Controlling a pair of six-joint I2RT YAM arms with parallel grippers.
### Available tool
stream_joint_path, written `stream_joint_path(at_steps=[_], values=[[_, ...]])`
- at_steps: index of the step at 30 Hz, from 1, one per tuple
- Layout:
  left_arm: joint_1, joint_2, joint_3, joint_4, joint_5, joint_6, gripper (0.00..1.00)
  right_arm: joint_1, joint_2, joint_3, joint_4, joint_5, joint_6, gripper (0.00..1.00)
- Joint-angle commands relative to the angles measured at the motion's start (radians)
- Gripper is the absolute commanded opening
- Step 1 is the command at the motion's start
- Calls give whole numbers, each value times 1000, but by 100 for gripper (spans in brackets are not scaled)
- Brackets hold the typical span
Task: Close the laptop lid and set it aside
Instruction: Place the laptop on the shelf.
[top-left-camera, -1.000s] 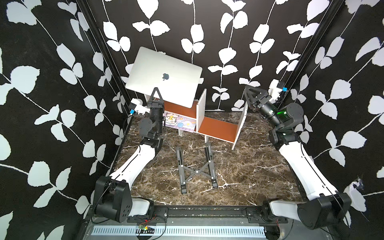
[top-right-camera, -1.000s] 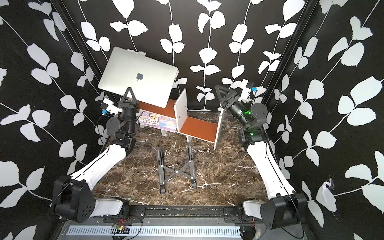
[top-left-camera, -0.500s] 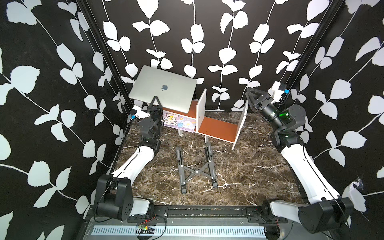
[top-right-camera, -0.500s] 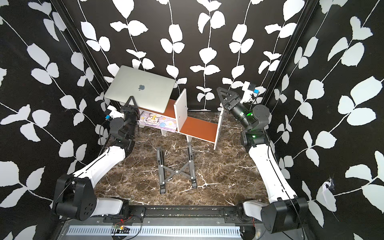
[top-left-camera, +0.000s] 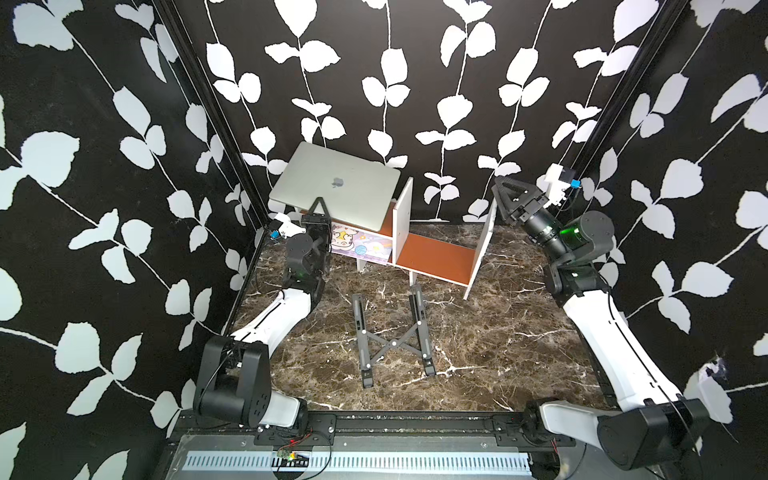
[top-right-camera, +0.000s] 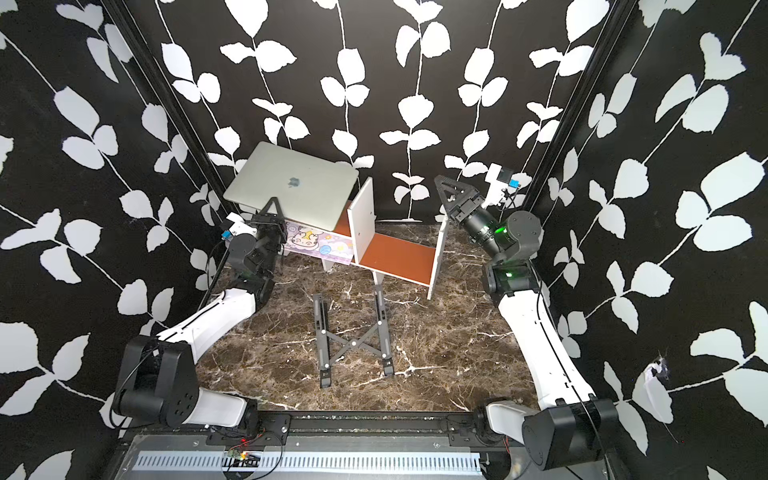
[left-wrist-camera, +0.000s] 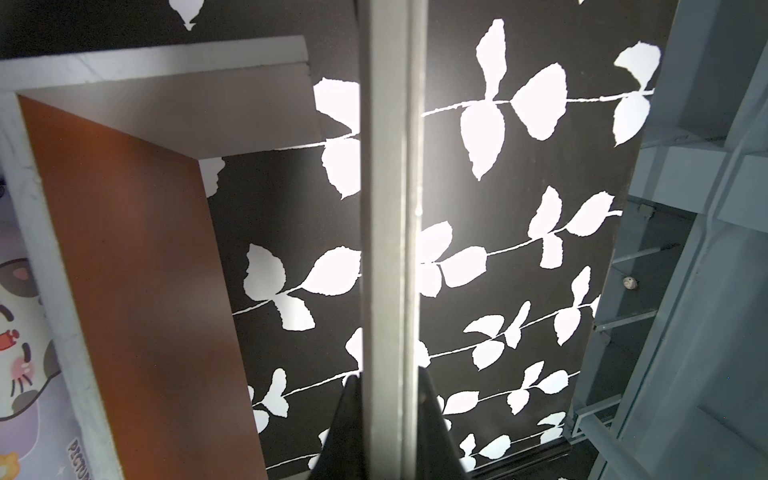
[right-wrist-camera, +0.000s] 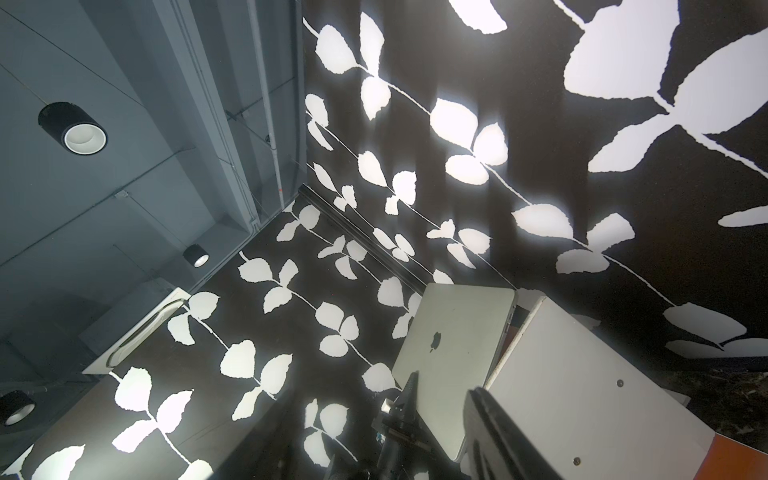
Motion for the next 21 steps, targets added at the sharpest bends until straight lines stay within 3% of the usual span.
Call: stream_joint_path(at_steps=[1,21], values=[[-2,-37,19,190,30,-34,0,-5,-22,-10,39,-9,-5,63],[-6,10,0,189,88,-56,0,-4,-24,-22,46,3,-4,63]])
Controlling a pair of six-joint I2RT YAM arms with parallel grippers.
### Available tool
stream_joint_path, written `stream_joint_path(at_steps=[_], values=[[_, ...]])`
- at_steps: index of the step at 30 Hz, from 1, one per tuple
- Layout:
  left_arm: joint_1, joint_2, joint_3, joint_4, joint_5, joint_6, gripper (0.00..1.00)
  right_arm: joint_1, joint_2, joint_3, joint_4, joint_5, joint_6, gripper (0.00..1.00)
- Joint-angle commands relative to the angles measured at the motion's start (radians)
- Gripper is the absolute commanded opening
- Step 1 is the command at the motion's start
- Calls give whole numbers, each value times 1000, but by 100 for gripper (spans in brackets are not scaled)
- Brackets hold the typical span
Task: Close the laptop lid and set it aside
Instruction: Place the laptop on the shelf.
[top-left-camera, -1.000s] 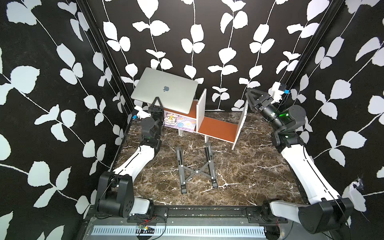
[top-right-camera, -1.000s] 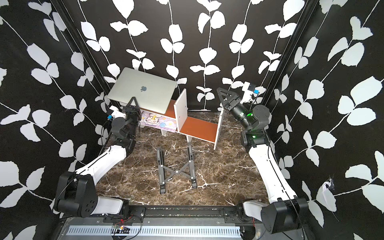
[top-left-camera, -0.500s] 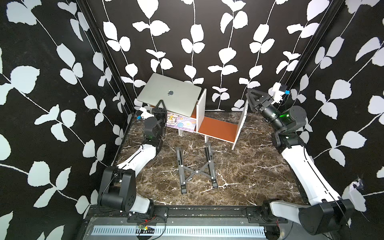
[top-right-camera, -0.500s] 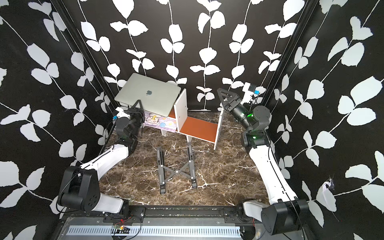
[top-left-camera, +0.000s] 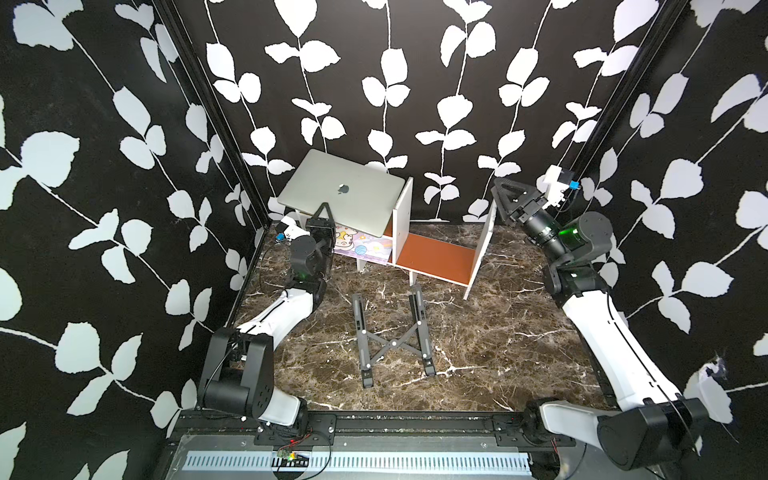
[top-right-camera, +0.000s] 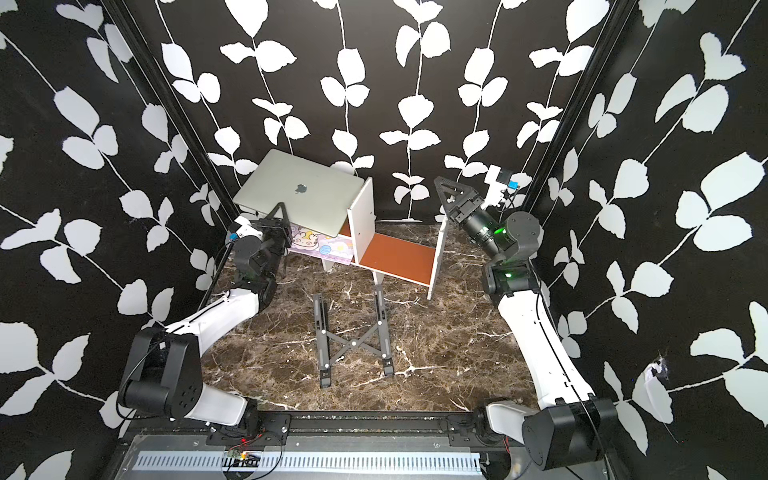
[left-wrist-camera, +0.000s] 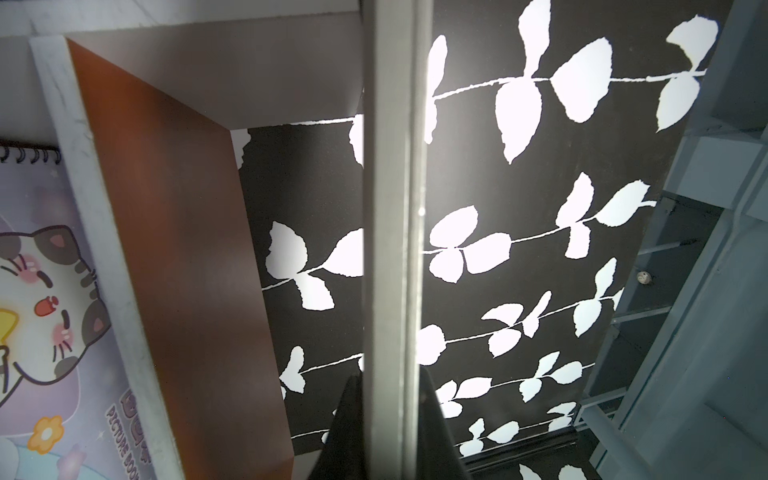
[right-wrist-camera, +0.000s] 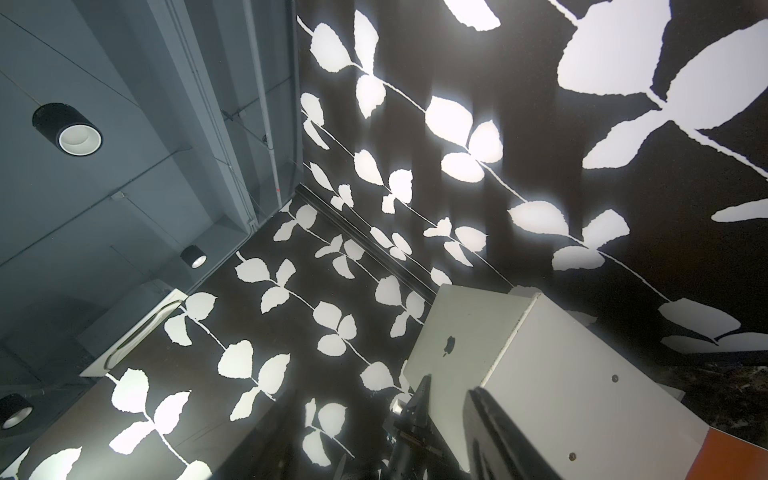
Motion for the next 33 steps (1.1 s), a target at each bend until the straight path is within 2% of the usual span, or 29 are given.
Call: stream_joint_path(at_steps=[1,4,9,14,24,33], values=[[-6,-30,27,164,43,-37,0,-4,-24,-12,46,3,-4,63],[-5,-48,32,147,61,-48,0,-5,-29,-15,43,7,-6,63],[-5,-104,75,-5,97,-25,0,-4,-34,-19,45,11,-5,63],[-7,-104,93,-62,117,-25,0,-5,-32,-21,53,12,-1,63],[-5,-7,95,37,104,-31,0,-4,-44,-29,54,10,-1,62],[-6,36,79,31,97,-44,0,-5,-59,-35,40,12,-11,63]])
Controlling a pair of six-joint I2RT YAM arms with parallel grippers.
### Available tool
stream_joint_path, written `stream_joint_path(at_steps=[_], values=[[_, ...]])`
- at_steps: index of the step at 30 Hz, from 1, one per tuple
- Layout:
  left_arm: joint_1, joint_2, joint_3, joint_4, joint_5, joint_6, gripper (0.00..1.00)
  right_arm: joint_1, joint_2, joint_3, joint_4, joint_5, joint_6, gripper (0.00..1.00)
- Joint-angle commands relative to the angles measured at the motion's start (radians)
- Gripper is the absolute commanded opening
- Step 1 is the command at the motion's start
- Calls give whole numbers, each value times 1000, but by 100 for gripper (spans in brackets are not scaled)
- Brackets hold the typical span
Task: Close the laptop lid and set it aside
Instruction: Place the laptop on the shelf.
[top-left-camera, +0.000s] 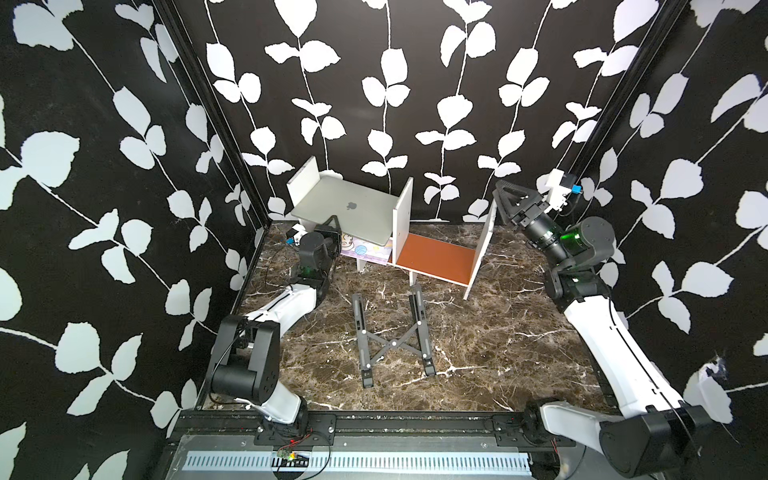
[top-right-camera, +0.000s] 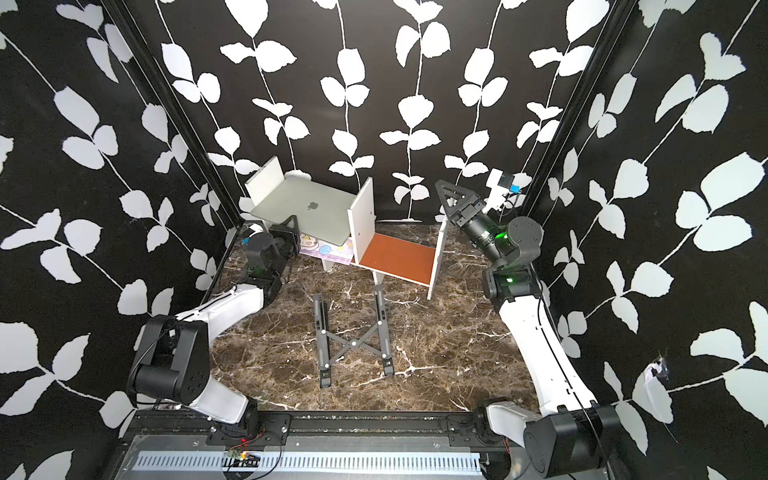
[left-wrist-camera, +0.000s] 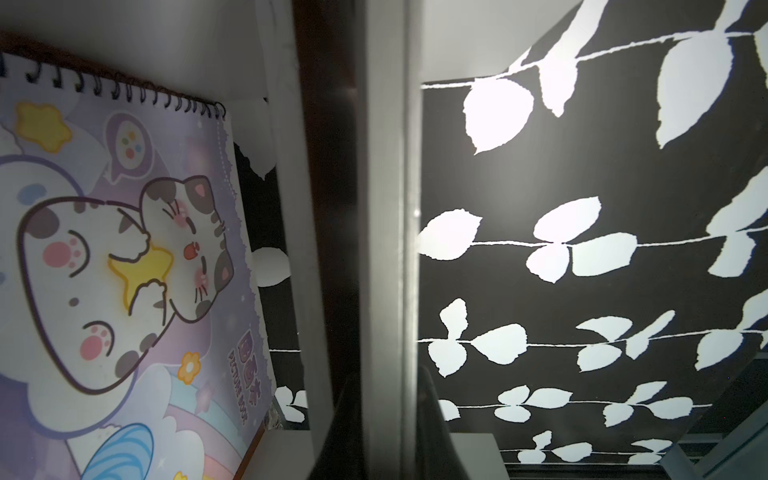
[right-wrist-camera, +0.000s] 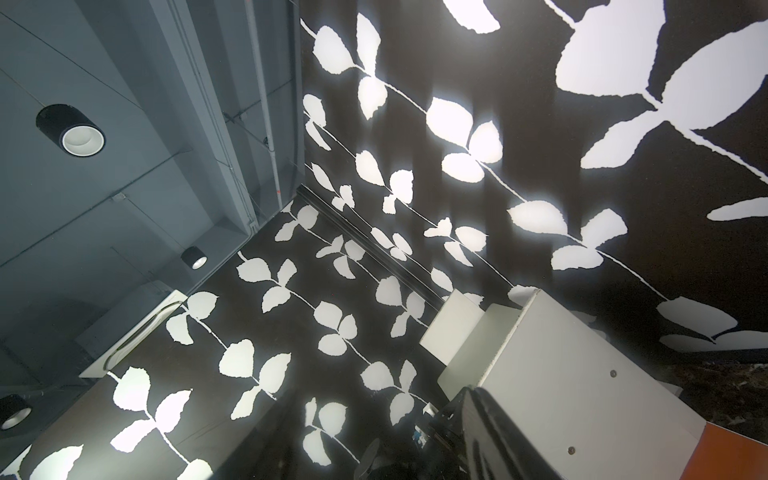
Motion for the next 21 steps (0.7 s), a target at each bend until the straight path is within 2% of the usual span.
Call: stream_joint_path(at_steps=[1,6,11,18,21], values=[[-7,-47,46,204,48,-10,0,-4,-21,-3,35,4,-9,62],[-6,-48,25,178,43,-11,0,-4,-16,-3,39,1,-6,63],[-5,-58,-11,160,36,-19,26,-5,-15,-6,44,1,-3,62],[-5,-67,-33,142,36,-13,52,-4,-20,-9,41,-2,-7,63],[-4,-80,-43,115,37,-5,66,-5,-25,-13,40,0,-7,62]])
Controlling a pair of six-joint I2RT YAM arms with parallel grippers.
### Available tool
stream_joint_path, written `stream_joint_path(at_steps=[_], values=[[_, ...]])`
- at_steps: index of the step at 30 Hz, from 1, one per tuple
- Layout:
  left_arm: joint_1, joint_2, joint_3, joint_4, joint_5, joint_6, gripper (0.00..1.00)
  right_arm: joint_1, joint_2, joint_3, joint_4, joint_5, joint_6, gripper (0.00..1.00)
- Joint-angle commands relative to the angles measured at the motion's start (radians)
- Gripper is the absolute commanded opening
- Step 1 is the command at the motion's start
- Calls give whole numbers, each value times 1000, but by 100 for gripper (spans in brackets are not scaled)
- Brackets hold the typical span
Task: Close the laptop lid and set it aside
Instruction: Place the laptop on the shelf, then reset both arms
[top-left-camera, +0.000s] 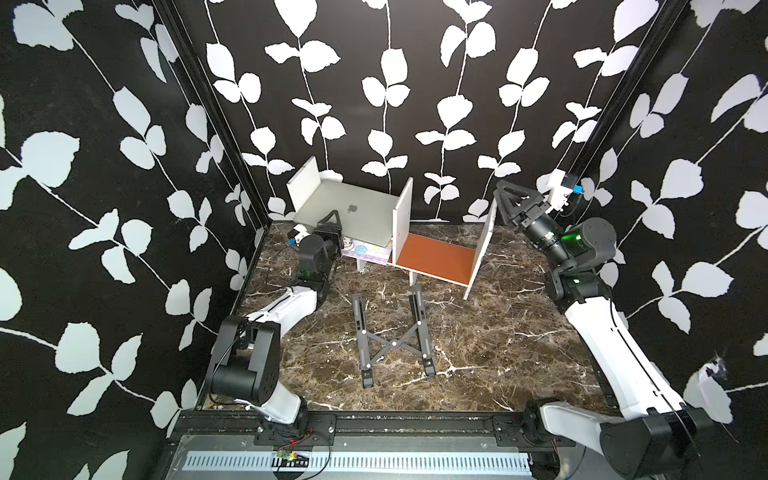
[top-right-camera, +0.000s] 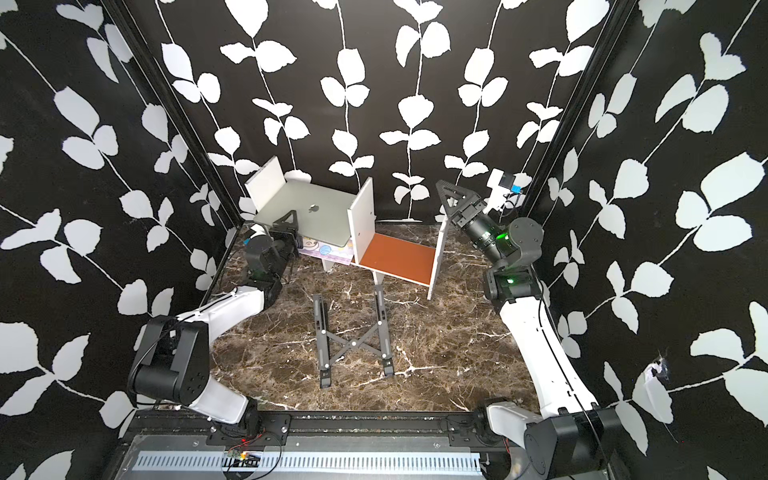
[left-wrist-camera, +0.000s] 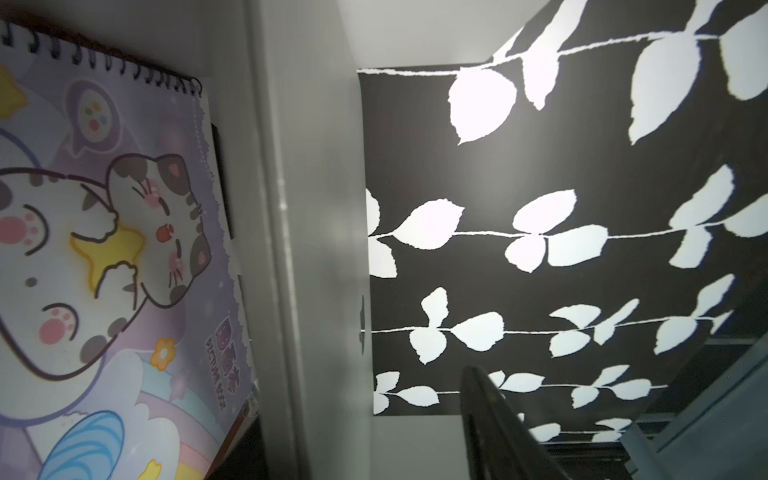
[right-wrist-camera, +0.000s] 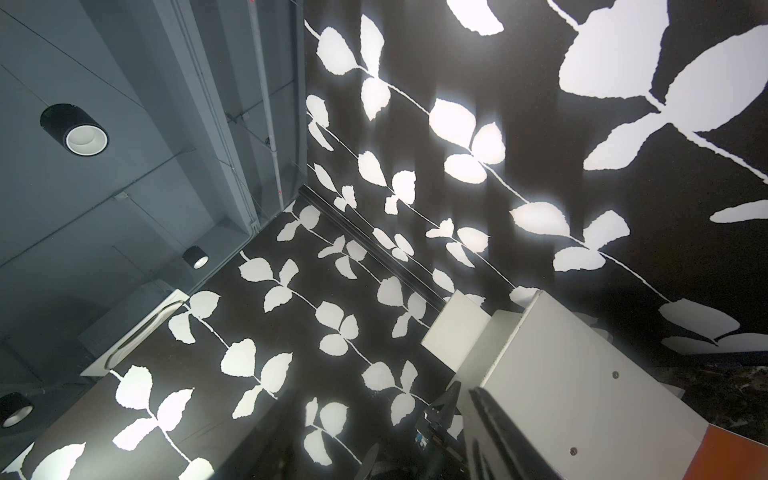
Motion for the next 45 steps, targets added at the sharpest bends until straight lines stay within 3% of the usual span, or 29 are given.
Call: stream_joint_path(at_steps=[1,7,14,21,25,29,35,40,45], values=[[-3,-72,-15,39,13,26,71,-4,-21,-10,39,1,-7,62],[-1,-129,-57,-43,-4,55,98,-4,-25,-17,39,-1,-8,62],[5,-226,-140,-99,-17,104,99,-5,-38,-28,19,-6,-28,62],[6,-520,-296,-322,-64,352,99,-5,-96,-20,-170,-29,-231,61],[5,-728,-312,-585,-55,702,99,-6,-160,-25,-323,9,-427,61],[5,-881,-330,-829,-98,973,99,-6,-268,-93,-430,131,-641,62],[6,-1007,-405,-941,-258,1109,99,-5,-427,-251,-522,399,-902,68],[5,-985,-412,-961,-316,1229,99,-5,-509,-407,-550,679,-976,78],[5,-943,-392,-961,-381,1345,99,-9,-564,-592,-468,841,-988,91]])
